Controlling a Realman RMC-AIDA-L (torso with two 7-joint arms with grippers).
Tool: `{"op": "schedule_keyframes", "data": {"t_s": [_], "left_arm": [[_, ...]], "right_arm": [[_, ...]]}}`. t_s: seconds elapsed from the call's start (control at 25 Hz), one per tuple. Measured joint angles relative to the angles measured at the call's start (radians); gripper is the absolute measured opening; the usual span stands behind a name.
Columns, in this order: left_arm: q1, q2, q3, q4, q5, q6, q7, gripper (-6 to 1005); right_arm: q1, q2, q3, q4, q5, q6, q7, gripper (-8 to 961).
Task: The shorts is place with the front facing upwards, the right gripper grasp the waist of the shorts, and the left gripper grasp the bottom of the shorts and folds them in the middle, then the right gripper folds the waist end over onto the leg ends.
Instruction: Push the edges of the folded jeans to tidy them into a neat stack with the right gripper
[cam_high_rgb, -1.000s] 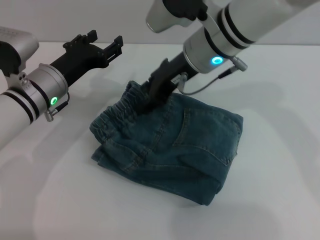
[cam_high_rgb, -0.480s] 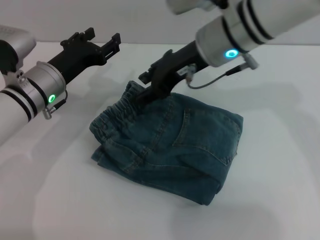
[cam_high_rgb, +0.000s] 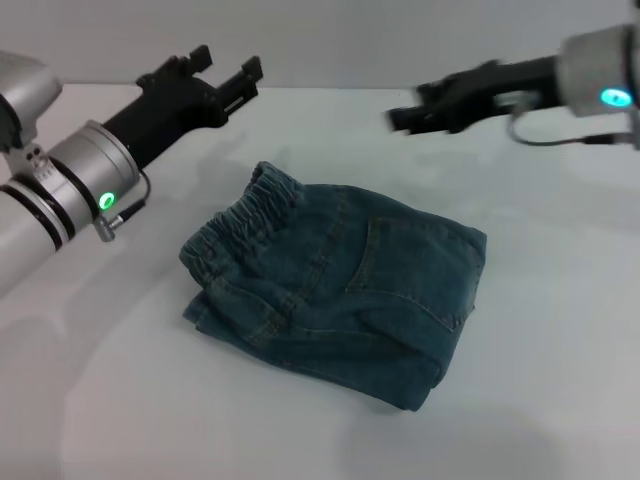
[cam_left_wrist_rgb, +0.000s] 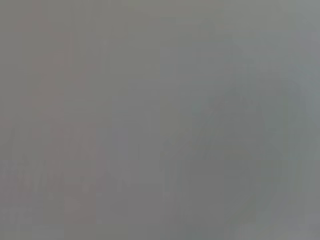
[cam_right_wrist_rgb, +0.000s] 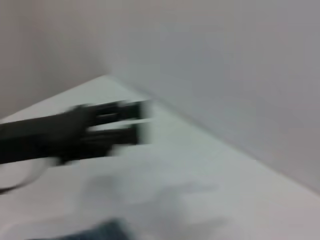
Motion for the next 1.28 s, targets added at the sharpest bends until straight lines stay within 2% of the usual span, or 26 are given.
{"op": "schedule_keyframes", "data": {"t_s": [0.2, 0.36, 0.48, 0.64, 0.68, 0.88, 1.2, 1.28], "left_arm": [[0.015, 0.0, 0.085, -0.001, 0.001, 0.067, -0.051, 751], [0.028, 0.001, 0.156, -0.001, 0.001, 0.139, -0.098, 751], [0.042, 0.001, 0.202, -0.002, 0.002, 0.189, -0.126, 751], [0.046, 0.002, 0.221, -0.007, 0.002, 0.204, -0.137, 751], [0.046, 0.001, 0.249, -0.037, 0.003, 0.211, -0.153, 751], [0.034, -0.002, 0.256, -0.115, 0.003, 0.204, -0.154, 751], [0.032, -0.003, 0.252, -0.132, 0.003, 0.139, -0.144, 751], [0.032, -0.005, 0.256, -0.138, 0.003, 0.062, -0.126, 751]], "right_arm": [[-0.116, 0.0, 0.075, -0.013, 0.027, 0.197, -0.062, 579], [-0.148, 0.0, 0.121, 0.013, 0.03, 0.308, -0.07, 579], [-0.145, -0.01, 0.14, 0.062, 0.031, 0.357, -0.076, 579], [-0.136, -0.014, 0.141, 0.089, 0.031, 0.386, -0.076, 580], [-0.135, -0.014, 0.141, 0.091, 0.031, 0.388, -0.076, 580], [-0.127, -0.014, 0.134, 0.094, 0.032, 0.388, -0.077, 579], [-0.122, -0.011, 0.129, 0.09, 0.032, 0.353, -0.077, 579], [-0.123, -0.011, 0.129, 0.084, 0.032, 0.34, -0.077, 580]]}}
